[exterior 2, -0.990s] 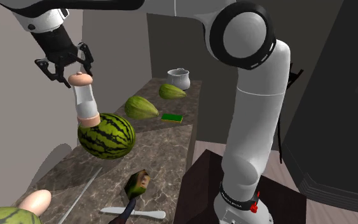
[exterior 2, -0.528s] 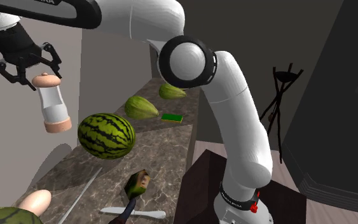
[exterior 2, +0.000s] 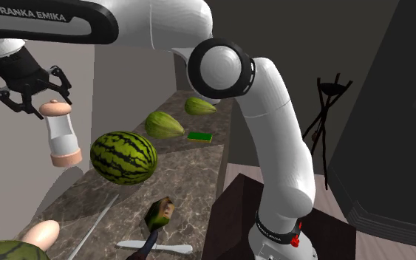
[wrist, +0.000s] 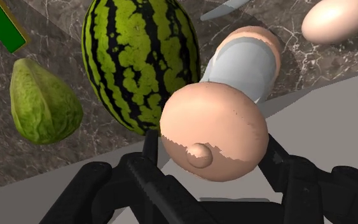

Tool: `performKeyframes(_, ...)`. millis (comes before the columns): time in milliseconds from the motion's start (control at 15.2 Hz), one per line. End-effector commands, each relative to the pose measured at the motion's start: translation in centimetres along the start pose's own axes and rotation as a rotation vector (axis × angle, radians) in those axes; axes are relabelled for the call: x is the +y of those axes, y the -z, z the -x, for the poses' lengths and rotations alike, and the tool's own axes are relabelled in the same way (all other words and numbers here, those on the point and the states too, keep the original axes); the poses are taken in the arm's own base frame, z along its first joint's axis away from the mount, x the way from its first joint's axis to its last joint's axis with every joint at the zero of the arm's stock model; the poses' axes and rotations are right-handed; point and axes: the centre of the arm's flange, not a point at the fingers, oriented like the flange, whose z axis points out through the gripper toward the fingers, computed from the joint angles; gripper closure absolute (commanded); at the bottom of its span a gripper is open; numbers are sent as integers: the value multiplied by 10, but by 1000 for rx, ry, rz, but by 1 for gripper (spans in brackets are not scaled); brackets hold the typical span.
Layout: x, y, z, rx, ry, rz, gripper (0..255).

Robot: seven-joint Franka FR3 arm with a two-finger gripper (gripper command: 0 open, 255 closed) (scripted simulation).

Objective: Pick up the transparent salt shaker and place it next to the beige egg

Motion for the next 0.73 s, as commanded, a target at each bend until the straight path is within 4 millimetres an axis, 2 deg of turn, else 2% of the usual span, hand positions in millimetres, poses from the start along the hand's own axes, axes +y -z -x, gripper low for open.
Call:
performKeyframes(0,-3,-10,2,0,0,-1,255)
performKeyframes(660,-17,-60,11,0,0,-1,255)
